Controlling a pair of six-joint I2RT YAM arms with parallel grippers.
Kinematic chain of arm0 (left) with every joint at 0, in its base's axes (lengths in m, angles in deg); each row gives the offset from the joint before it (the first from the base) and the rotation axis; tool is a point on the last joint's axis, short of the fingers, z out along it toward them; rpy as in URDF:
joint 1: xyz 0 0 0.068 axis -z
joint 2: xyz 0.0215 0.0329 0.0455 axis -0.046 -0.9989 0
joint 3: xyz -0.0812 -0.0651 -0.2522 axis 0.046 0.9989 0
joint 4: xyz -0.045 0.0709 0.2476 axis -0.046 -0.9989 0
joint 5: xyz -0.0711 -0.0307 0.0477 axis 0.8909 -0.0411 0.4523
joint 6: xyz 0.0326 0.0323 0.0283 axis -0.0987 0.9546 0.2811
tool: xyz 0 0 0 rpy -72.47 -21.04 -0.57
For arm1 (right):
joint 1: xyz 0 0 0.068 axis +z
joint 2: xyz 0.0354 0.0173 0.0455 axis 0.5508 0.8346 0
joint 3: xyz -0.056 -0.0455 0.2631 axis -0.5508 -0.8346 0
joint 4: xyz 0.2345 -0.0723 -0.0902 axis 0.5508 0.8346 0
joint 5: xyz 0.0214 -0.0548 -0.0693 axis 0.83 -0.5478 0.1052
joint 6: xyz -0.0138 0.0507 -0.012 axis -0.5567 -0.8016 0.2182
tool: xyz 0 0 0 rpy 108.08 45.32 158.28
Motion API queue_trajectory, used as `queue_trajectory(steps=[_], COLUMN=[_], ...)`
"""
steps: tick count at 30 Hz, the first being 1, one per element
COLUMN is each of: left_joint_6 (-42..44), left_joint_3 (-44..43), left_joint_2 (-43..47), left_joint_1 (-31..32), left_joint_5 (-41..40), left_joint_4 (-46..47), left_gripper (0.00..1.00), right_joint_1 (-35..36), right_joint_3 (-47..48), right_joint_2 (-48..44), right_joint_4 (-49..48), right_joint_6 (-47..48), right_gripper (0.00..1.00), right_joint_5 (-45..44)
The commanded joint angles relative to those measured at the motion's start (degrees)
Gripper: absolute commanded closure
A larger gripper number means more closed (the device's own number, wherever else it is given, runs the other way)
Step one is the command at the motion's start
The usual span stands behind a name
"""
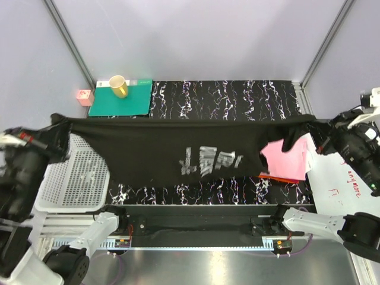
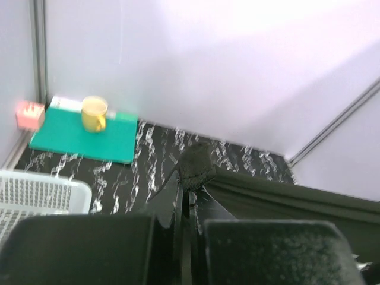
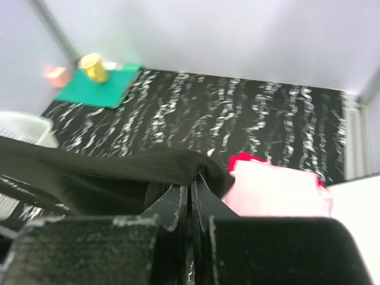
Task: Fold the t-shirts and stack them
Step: Flatten the tshirt out
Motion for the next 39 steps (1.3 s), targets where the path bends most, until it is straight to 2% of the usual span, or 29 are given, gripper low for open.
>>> queue_trajectory(steps=[1,5,8,12,14,15,16,17,19,25,28,33,39], left_joint_6=[3.29,2.59,1.36,0.31,0.31,1.00,1.27,1.71,2.50,2.33,2.24,2.41,3.21], left_joint_3=[-3.24,0.61,2.55,4.14,5.01,4.50,3.80,2.40,1.33,4.22,7.03,5.38,-4.18], left_joint_2=[1.00,-2.24,-8.30,-19.18,-21.75,-24.20,-25.79,-29.03,-32.12,-41.34,-46.00,-56.46,-70.79], left_joint_1=[-0.33,-0.33,-0.33,-0.33,-0.33,-0.33,-0.33,-0.51,-0.86,-2.35,-3.14,-5.95,-8.42], left_joint_5=[-3.64,-6.10,-4.97,-2.33,-2.07,-1.98,-2.15,-2.67,-3.20,-1.01,-0.75,1.18,2.85], left_joint_4=[3.36,3.36,3.45,4.06,6.24,6.78,7.05,6.97,6.61,9.07,10.91,11.71,12.06], left_gripper=[1.00,1.00,1.00,1.00,1.00,1.00,1.00,1.00,1.00,1.00,1.00,1.00,1.00], right_joint_1=[-0.36,-0.36,-0.36,-0.36,-1.06,-1.94,-6.73,-9.74,-15.71,-25.30,-27.34,-31.83,-36.38], right_joint_3=[-4.91,-11.92,-18.68,-24.86,-28.18,-28.73,-28.82,-28.30,-28.99,-35.41,-35.59,-28.14,-9.60], right_joint_2=[-1.00,-1.27,-1.45,1.71,4.35,5.31,7.76,9.17,12.68,23.59,30.79,47.55,65.66], right_joint_4=[-4.92,-8.61,-15.72,-29.05,-34.43,-38.46,-39.02,-39.20,-39.90,-47.20,-50.97,-51.68,-48.00], right_joint_6=[4.91,7.12,9.67,18.70,21.87,23.02,22.07,20.58,16.97,12.05,10.90,10.29,11.43], right_gripper=[1.00,1.00,1.00,1.00,1.00,1.00,1.00,1.00,1.00,1.00,1.00,1.00,1.00], right_joint_5=[6.39,1.92,-2.56,-11.51,-12.24,-9.72,-7.08,0.51,5.31,18.50,24.48,29.24,28.54])
